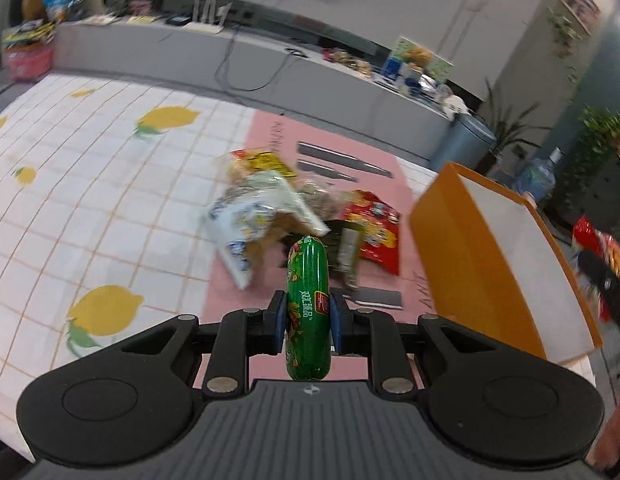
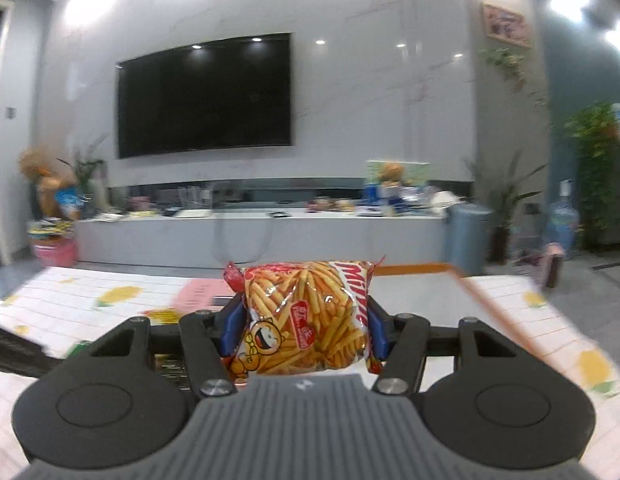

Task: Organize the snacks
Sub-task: 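Drop the fries bag into the orange box with the right gripper while the left holds the sausage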

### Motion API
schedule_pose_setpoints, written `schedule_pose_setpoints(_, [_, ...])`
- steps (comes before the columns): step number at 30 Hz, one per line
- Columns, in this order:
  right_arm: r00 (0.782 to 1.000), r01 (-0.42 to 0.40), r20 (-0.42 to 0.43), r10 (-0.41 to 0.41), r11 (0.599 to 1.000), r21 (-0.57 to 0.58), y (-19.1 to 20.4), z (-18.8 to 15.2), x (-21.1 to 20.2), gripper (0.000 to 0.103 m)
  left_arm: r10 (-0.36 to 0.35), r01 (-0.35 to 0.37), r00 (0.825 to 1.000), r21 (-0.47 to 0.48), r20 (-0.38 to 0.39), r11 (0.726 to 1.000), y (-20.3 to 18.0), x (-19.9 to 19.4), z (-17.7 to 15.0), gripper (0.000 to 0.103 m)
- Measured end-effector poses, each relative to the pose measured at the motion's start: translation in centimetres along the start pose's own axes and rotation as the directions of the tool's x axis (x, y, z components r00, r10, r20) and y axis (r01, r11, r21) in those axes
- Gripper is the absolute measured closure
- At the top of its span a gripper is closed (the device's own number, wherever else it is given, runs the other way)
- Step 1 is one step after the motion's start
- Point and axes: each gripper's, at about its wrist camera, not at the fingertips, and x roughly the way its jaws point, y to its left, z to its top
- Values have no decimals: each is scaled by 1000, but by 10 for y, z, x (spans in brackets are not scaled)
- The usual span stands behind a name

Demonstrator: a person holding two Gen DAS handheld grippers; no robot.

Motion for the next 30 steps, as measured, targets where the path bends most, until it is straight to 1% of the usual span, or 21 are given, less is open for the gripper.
schedule_pose_setpoints(1, [1000,24,-2,-24,1000,-17,-6,1,0,45,-1,1,1000,12,1,1000,-5,1,-1,79])
schedule_pose_setpoints(5, [994,89,-63,-91,996,-23,-34,0,7,45,-15,15,1000,49,-3,999,-22,6,-6,79])
schedule_pose_setpoints(7, [986,132,-96,-134,991,-25,-44,-1,15,45,-25,25,1000,59,-14,998,-29,8,-8,79])
schedule_pose_setpoints(9, [979,155,-128,-158,987,-29,-51,-1,24,45,-53,55,998,65,-31,996,-35,9,-10,79])
schedule_pose_setpoints(11, [971,173,-167,-174,985,-22,-59,-2,32,45,-71,73,997,85,-26,994,-41,6,-14,79])
schedule_pose_setpoints(17, [945,171,-281,-164,985,-2,-72,-11,51,45,-77,78,997,158,-10,984,-62,4,-24,79])
schedule_pose_setpoints(20, [926,207,-327,-187,978,27,-83,-14,58,45,-82,81,997,179,-4,981,-67,1,-27,79])
schedule_pose_setpoints(22, [916,216,-353,-191,976,32,-83,-18,60,45,-77,74,997,191,10,979,-68,-1,-27,79])
schedule_pose_setpoints(27, [892,255,-388,-233,967,7,-84,-24,68,44,-91,85,996,192,19,978,-70,-6,-26,79])
schedule_pose_setpoints(30, [884,259,-412,-221,965,39,-86,-25,72,44,-99,93,995,201,20,975,-70,-7,-27,79])
